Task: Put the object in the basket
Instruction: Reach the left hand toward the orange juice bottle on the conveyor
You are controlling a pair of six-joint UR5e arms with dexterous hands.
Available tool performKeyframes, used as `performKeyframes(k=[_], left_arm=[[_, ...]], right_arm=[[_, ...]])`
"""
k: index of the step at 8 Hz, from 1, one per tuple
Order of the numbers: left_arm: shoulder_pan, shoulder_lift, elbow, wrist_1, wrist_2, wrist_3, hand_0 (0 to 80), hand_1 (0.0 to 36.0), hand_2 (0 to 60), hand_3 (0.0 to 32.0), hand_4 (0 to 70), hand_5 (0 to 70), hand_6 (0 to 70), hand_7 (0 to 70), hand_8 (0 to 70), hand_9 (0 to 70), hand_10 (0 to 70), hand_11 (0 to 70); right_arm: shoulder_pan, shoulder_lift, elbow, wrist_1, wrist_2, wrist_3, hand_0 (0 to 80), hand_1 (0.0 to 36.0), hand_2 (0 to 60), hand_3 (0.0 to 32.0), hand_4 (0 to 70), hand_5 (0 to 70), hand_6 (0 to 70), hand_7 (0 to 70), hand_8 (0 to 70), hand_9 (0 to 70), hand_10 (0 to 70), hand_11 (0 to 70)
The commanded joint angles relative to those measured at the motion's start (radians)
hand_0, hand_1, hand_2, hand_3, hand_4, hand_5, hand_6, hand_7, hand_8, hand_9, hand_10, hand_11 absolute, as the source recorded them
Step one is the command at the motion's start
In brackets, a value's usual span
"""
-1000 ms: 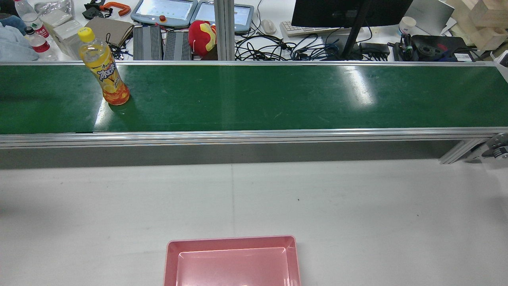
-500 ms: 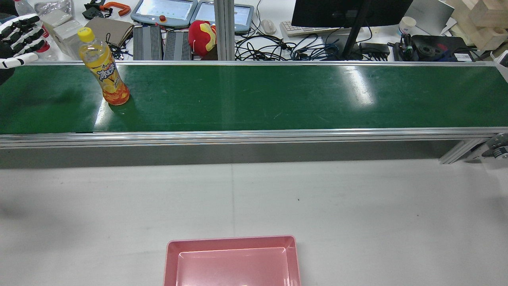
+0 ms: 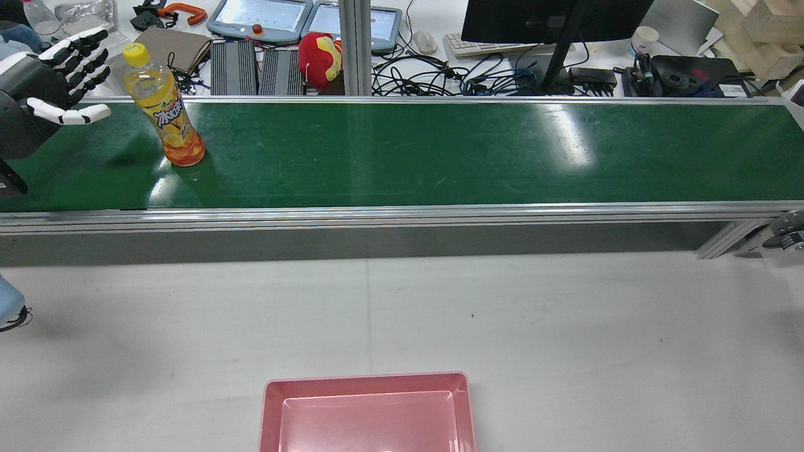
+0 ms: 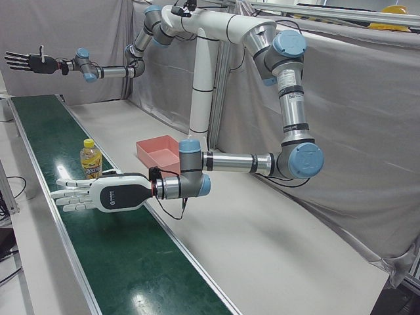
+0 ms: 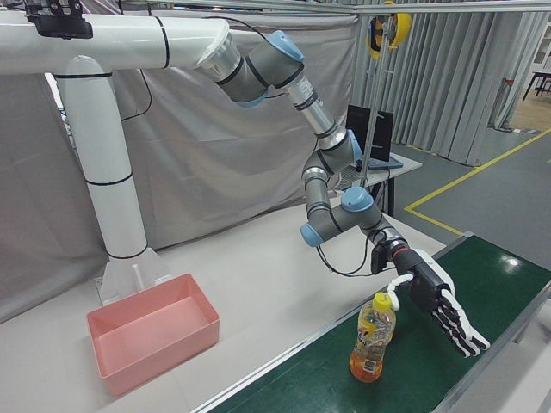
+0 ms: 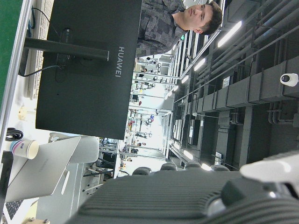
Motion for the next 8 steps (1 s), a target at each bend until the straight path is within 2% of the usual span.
performKeyframes(k=[1, 2, 3, 6, 8], left_arm=[[0.006, -0.004, 0.003, 0.019, -0.001, -0.006, 80.0, 7.1, 0.0, 3.6, 3.3, 9.0, 0.0, 0.0, 3.1, 3.3, 0.1, 2.2], [0.006, -0.006, 0.000, 0.019, 0.000, -0.006, 78.8, 6.2, 0.0, 5.6, 0.2, 7.3, 0.0, 0.0, 2.8, 3.1, 0.0, 1.0], [0.009, -0.012, -0.003, 0.021, -0.001, 0.002, 75.5, 5.9, 0.0, 6.2, 0.0, 6.9, 0.0, 0.0, 2.4, 2.5, 0.0, 0.5], [0.119, -0.110, 0.006, 0.088, -0.010, 0.017, 80.0, 6.6, 0.0, 5.2, 1.8, 7.9, 0.0, 0.0, 3.3, 3.6, 0.0, 2.1], [0.125, -0.165, 0.008, 0.143, -0.047, 0.019, 80.0, 6.2, 0.0, 4.4, 2.6, 8.4, 0.0, 0.0, 3.7, 4.2, 0.0, 1.9]], right_arm=[[0.000, 0.000, 0.000, 0.000, 0.000, 0.000, 0.0, 0.0, 0.0, 0.0, 0.0, 0.0, 0.0, 0.0, 0.0, 0.0, 0.0, 0.0], [0.000, 0.000, 0.000, 0.000, 0.000, 0.000, 0.0, 0.0, 0.0, 0.0, 0.0, 0.0, 0.0, 0.0, 0.0, 0.0, 0.0, 0.0], [0.000, 0.000, 0.000, 0.000, -0.002, 0.000, 0.0, 0.0, 0.0, 0.0, 0.0, 0.0, 0.0, 0.0, 0.0, 0.0, 0.0, 0.0], [0.000, 0.000, 0.000, 0.001, 0.000, 0.000, 0.0, 0.0, 0.0, 0.0, 0.0, 0.0, 0.0, 0.0, 0.0, 0.0, 0.0, 0.0], [0.000, 0.000, 0.000, 0.000, 0.000, 0.000, 0.0, 0.0, 0.0, 0.0, 0.0, 0.0, 0.0, 0.0, 0.0, 0.0, 0.0, 0.0]])
